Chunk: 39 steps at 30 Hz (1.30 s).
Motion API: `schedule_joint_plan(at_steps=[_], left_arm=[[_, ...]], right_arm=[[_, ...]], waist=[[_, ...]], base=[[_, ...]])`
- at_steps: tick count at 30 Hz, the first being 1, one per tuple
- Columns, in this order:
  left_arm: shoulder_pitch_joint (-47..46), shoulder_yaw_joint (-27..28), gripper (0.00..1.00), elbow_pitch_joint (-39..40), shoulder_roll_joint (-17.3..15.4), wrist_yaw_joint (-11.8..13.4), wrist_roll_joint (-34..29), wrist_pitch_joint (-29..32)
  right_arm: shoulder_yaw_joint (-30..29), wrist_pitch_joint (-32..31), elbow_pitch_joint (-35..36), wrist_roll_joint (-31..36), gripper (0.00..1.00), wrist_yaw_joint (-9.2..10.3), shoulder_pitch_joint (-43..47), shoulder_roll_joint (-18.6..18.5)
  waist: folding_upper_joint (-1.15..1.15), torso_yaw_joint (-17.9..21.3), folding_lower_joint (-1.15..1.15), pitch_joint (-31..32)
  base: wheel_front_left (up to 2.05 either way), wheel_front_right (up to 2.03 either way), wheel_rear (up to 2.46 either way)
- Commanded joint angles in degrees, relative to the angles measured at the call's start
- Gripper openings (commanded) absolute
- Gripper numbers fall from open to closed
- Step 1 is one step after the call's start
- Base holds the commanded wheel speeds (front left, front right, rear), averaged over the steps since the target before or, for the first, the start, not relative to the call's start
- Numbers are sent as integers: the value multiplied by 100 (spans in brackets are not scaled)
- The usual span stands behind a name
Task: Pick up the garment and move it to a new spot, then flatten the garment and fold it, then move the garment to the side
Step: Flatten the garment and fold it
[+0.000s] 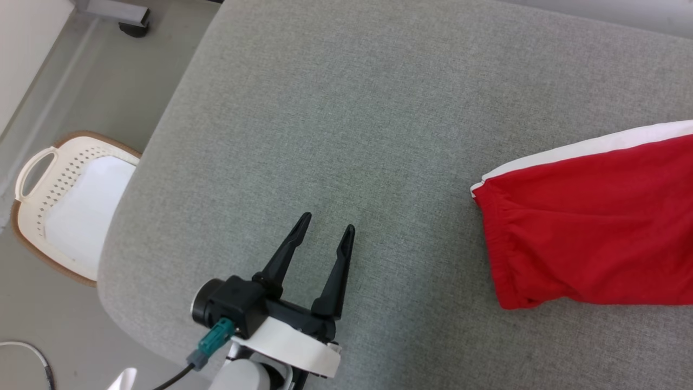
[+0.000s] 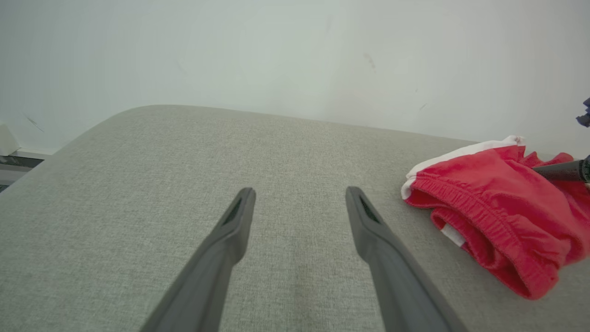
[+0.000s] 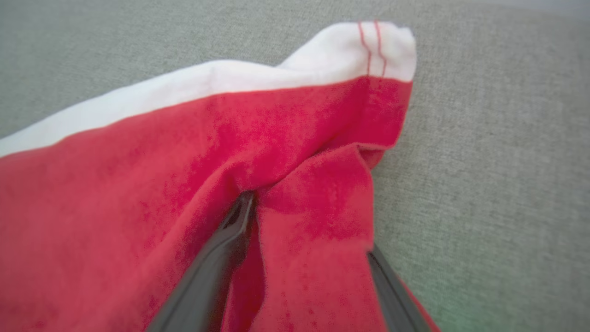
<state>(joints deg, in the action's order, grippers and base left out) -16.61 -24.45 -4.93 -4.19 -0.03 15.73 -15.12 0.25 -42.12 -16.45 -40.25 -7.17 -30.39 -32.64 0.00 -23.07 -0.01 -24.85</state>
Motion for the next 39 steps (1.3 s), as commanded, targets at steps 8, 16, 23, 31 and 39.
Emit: schedule_joint_plan(at_steps=[8, 16, 23, 31, 39], left_arm=[[350, 405, 100, -79, 56, -148, -283, 2], [887, 835, 100, -163, 4, -362, -544, 2], [1193, 1082, 100, -156, 60, -451, -610, 2], [1250, 1055, 100, -190, 109, -501, -553, 2], [1236, 990, 100, -245, 118, -465, -413, 2]], right_arm=[[149, 520, -568, 65, 0, -18, 313, 220], [-155, 1104, -719, -179, 0, -21, 616, 119], [-681, 1516, -775, -217, 0, -23, 828, 67], [-864, 1321, -309, -53, 0, -23, 608, 211], [-234, 805, 344, 210, 0, -23, 639, 897]], waist=[[0, 369, 1, 302], [0, 897, 1, 889], [0, 1157, 1, 1169], [0, 1165, 1, 1160], [0, 1108, 1, 1168]], base=[[0, 0, 0], [0, 0, 0], [0, 0, 0], [0, 0, 0], [0, 0, 0]])
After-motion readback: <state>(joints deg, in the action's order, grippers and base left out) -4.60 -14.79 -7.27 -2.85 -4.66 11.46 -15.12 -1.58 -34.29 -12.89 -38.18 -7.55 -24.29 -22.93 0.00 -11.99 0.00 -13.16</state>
